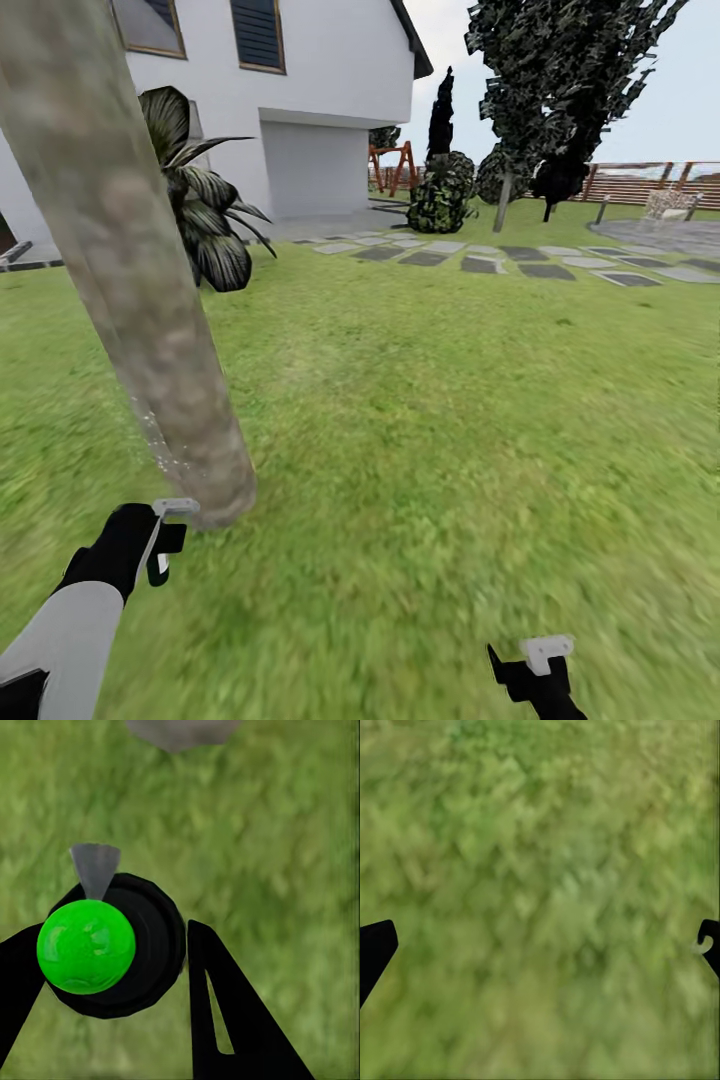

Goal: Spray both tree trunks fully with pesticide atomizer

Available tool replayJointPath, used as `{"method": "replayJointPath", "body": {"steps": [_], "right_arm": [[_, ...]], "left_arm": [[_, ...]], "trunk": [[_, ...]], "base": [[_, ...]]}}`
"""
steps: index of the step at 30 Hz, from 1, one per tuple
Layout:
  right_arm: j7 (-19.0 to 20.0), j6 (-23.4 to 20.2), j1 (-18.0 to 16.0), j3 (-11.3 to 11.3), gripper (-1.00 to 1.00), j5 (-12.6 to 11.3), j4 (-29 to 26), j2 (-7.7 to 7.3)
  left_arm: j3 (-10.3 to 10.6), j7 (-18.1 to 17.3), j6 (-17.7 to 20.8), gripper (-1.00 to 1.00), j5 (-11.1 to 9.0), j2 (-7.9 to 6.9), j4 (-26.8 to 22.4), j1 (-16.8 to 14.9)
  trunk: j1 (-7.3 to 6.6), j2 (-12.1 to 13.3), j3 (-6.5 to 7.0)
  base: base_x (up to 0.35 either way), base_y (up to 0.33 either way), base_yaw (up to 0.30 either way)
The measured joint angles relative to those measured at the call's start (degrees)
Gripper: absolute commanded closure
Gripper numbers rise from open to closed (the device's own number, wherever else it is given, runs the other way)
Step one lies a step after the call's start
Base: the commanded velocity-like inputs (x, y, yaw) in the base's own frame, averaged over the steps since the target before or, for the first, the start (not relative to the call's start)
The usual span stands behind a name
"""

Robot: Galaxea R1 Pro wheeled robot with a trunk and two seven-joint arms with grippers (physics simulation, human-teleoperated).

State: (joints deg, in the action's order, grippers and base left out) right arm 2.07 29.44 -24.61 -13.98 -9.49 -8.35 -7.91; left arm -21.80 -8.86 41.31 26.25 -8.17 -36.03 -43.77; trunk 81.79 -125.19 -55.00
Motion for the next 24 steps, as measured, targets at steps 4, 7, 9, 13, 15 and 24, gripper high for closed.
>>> {"method": "replayJointPath", "body": {"steps": [4,7,9,13,15,24], "right_arm": [[-0.01,0.00,0.00,0.00,-1.00,0.00,0.00,0.08],[-0.02,0.00,0.00,-0.03,-1.00,0.00,0.00,0.08],[-0.03,0.00,0.00,-0.01,-1.00,0.00,0.00,0.08],[-0.03,0.00,0.00,0.03,-1.00,-0.01,-0.05,-0.03],[0.00,0.00,0.00,0.01,-1.00,0.00,-0.04,-0.06],[0.04,0.00,0.00,0.06,-1.00,-0.01,-0.04,-0.12]], "left_arm": [[0.00,-0.02,0.00,1.00,0.02,-0.11,0.00,0.00],[0.00,0.00,0.00,1.00,0.00,-0.16,0.00,0.00],[0.00,0.00,0.00,1.00,-0.05,-0.08,0.00,0.00],[0.02,-0.16,-0.07,1.00,-0.62,0.38,0.01,0.00],[0.09,-0.02,-0.08,1.00,-3.04,0.37,-1.29,-0.01],[4.25,-0.63,9.79,1.00,-5.30,0.94,-8.65,-2.17]], "trunk": [[0.00,0.00,0.00],[0.00,0.00,0.00],[0.00,0.00,0.00],[0.00,0.00,0.00],[0.00,0.00,0.00],[0.00,0.00,0.01]], "base": [[0.030,-0.270,0.193],[0.138,-0.258,0.269],[0.200,-0.225,0.275],[0.204,-0.144,0.276],[0.044,-0.021,0.276],[0.003,-0.001,0.198]]}}
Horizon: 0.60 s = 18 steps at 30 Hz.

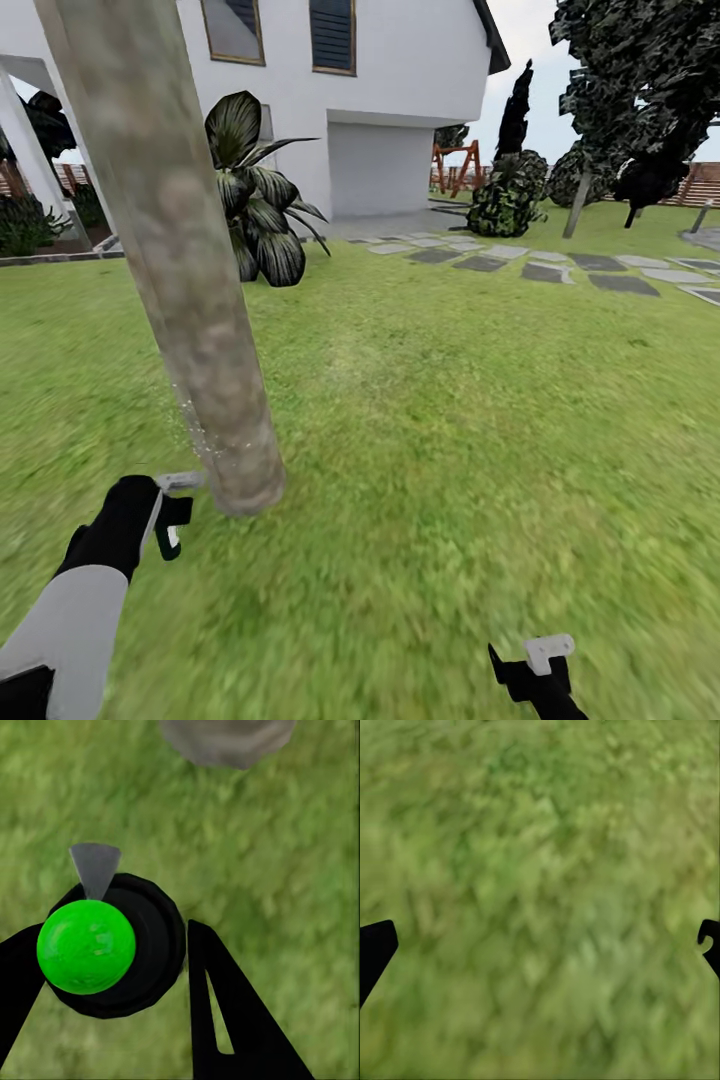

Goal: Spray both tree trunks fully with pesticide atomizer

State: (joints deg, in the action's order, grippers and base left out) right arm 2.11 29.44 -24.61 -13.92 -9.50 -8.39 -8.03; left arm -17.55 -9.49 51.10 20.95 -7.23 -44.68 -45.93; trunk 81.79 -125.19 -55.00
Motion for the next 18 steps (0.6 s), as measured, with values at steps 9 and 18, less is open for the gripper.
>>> {"method": "replayJointPath", "body": {"steps": [9,18], "right_arm": [[-0.09,0.00,0.00,0.03,-1.00,-0.05,0.04,-0.14],[-0.09,0.00,0.00,0.04,-1.00,-0.06,0.04,-0.08]], "left_arm": [[4.65,-0.16,5.64,1.00,0.27,0.54,0.40,-6.70],[4.78,-0.26,5.80,1.00,-0.51,-2.37,0.62,-6.82]], "trunk": [[0.00,0.00,0.00],[0.00,0.00,-0.01]], "base": [[0.000,0.000,0.002],[0.000,0.000,0.069]]}}
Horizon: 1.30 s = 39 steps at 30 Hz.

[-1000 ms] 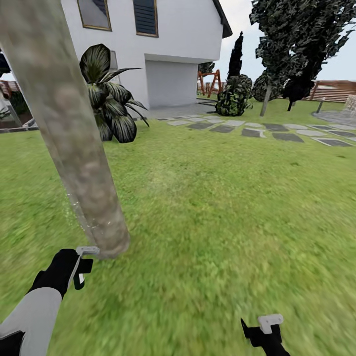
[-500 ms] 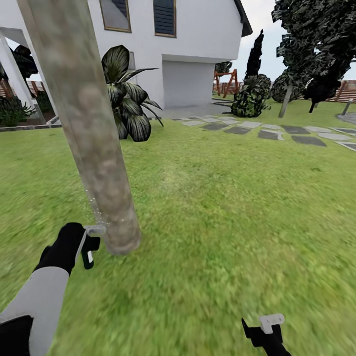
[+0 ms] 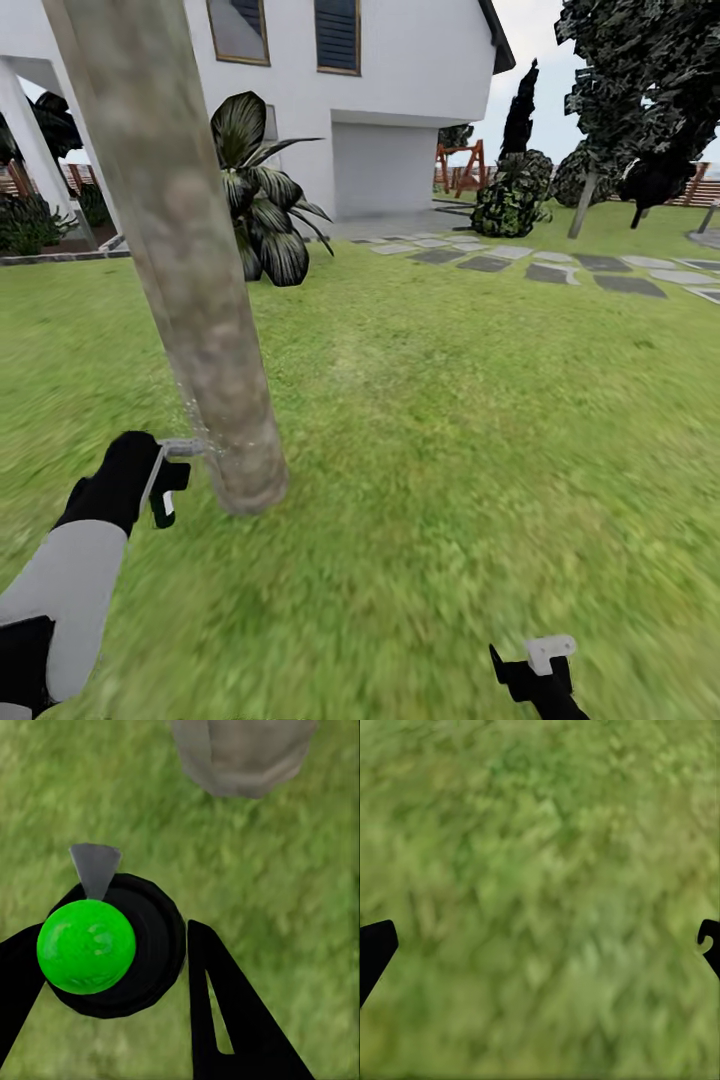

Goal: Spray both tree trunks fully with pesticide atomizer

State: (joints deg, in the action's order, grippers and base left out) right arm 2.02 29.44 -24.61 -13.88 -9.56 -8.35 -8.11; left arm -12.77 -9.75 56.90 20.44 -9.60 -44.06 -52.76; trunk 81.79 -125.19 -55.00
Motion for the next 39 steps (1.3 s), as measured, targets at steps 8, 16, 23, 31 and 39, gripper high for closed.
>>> {"method": "replayJointPath", "body": {"steps": [8,16,23,31,39], "right_arm": [[0.00,0.00,0.00,0.00,-1.00,-0.01,0.00,0.00],[-0.08,0.00,0.00,-0.01,-1.00,-0.01,0.00,-0.07],[-0.02,0.00,0.00,-0.01,-1.00,-0.01,0.00,-0.07],[0.00,0.00,0.00,-0.01,-1.00,0.04,0.00,-0.06],[0.00,0.00,0.00,-0.02,-1.00,0.04,0.00,0.01]], "left_arm": [[0.29,0.02,0.81,1.00,0.99,1.20,-0.06,-3.67],[0.29,0.08,0.85,1.00,0.78,0.92,-0.75,-3.75],[0.29,0.10,0.84,1.00,0.94,0.89,-0.93,-3.97],[0.34,0.10,0.92,1.00,1.05,0.72,-0.94,-5.22],[0.30,0.10,0.86,1.00,1.21,0.63,-0.88,-5.16]], "trunk": [[0.00,0.00,0.00],[0.00,0.00,0.00],[0.00,0.00,0.00],[0.00,0.00,0.00],[0.00,0.00,0.00]], "base": [[0.000,0.000,0.192],[0.080,-0.062,0.003],[0.160,-0.215,0.000],[-0.023,-0.273,0.000],[0.000,-0.275,0.063]]}}
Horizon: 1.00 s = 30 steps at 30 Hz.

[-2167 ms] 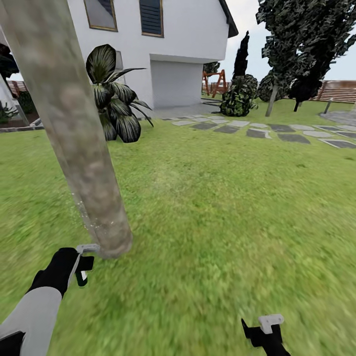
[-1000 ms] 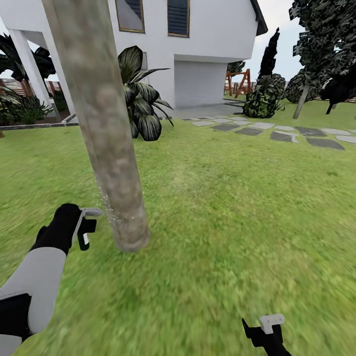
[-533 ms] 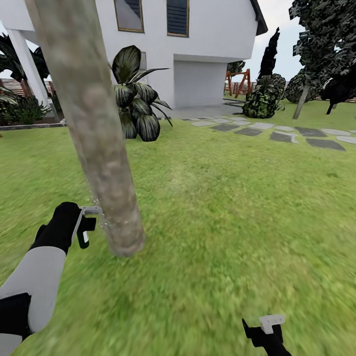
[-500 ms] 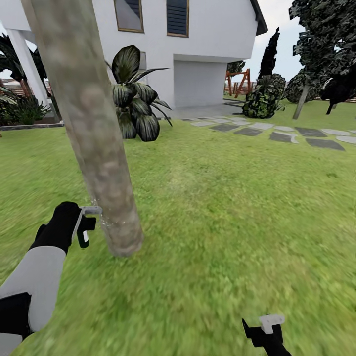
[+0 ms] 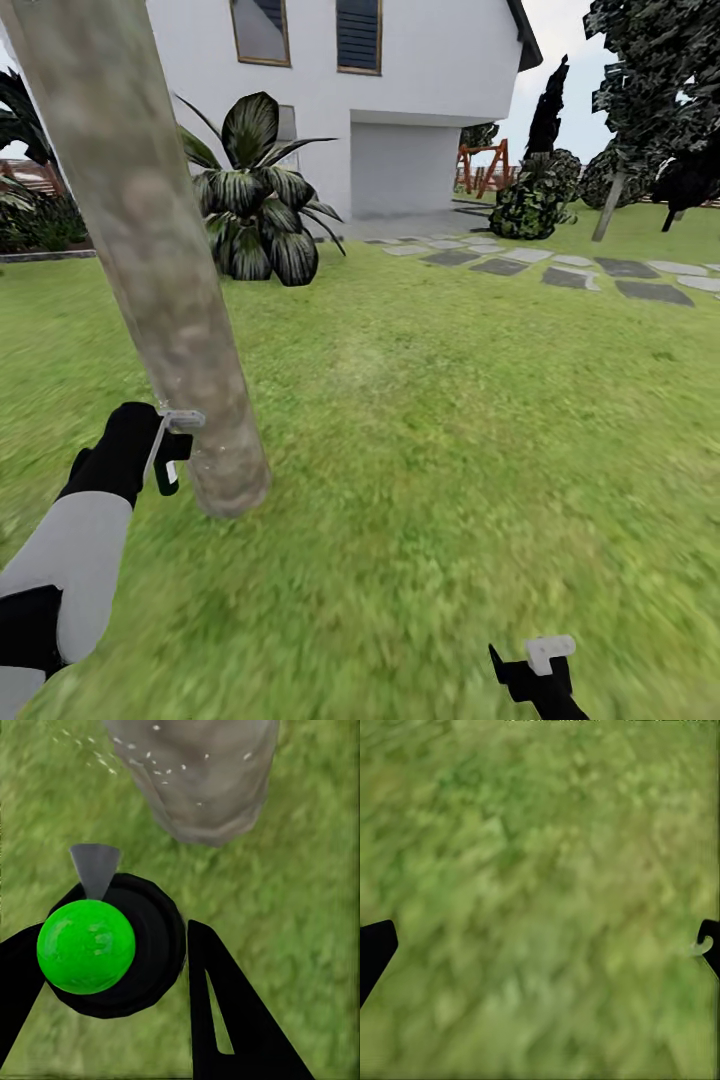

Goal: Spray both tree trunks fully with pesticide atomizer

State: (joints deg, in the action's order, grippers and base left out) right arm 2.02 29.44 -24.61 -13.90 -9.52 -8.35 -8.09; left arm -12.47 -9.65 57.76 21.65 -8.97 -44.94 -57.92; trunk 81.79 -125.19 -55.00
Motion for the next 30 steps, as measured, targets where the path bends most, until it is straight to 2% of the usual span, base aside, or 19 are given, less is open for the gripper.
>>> {"method": "replayJointPath", "body": {"steps": [5,8,11,13,22,26,27,28,30], "right_arm": [[0.00,0.00,0.00,-0.07,-1.00,0.01,0.00,0.01],[0.00,0.00,0.00,-0.06,-1.00,0.01,-0.01,0.01],[0.04,0.00,0.00,-0.01,-1.00,-0.03,-0.07,0.01],[0.02,0.00,-0.01,0.01,-1.00,-0.06,-0.09,0.01],[0.00,0.00,0.00,0.02,-1.00,-0.06,-0.09,0.00],[0.00,0.00,0.00,0.01,-1.00,-0.06,-0.09,0.00],[0.00,0.00,0.00,0.01,-1.00,-0.06,-0.09,0.00],[0.00,0.00,0.00,0.01,-1.00,-0.06,-0.09,0.01],[0.00,0.00,0.00,0.01,-1.00,-0.06,-0.09,0.01]], "left_arm": [[-0.01,0.07,-0.04,1.00,0.09,-0.08,-0.05,-0.20],[-0.01,0.13,-0.09,1.00,0.10,-0.08,-0.10,-1.63],[0.01,0.22,-0.10,1.00,0.02,0.03,-0.68,-2.53],[0.11,0.38,-0.21,1.00,-0.15,0.38,-0.76,-1.96],[0.29,0.52,-0.28,1.00,-0.08,0.45,-0.93,-1.68],[0.15,0.61,-0.61,1.00,0.37,-0.74,-0.62,-1.52],[0.15,0.48,-0.83,1.00,0.52,-2.28,-0.37,-1.02],[0.16,0.39,-0.96,1.00,0.55,-2.87,-0.30,-0.63],[0.23,0.26,-1.08,1.00,-0.26,-3.07,-0.26,-0.16]], "trunk": [[0.00,0.00,0.00],[0.00,0.00,0.00],[0.00,0.00,0.00],[0.00,0.00,0.00],[0.00,0.00,0.00],[0.00,0.00,0.00],[0.00,0.00,0.00],[0.00,0.00,0.00],[0.00,0.00,0.00]], "base": [[-0.088,-0.224,0.274],[-0.015,-0.015,0.261],[-0.001,-0.001,0.056],[0.055,0.000,0.004],[0.242,0.000,0.000],[0.014,0.000,0.000],[0.002,0.000,0.000],[0.001,0.000,0.006],[0.000,0.000,0.127]]}}
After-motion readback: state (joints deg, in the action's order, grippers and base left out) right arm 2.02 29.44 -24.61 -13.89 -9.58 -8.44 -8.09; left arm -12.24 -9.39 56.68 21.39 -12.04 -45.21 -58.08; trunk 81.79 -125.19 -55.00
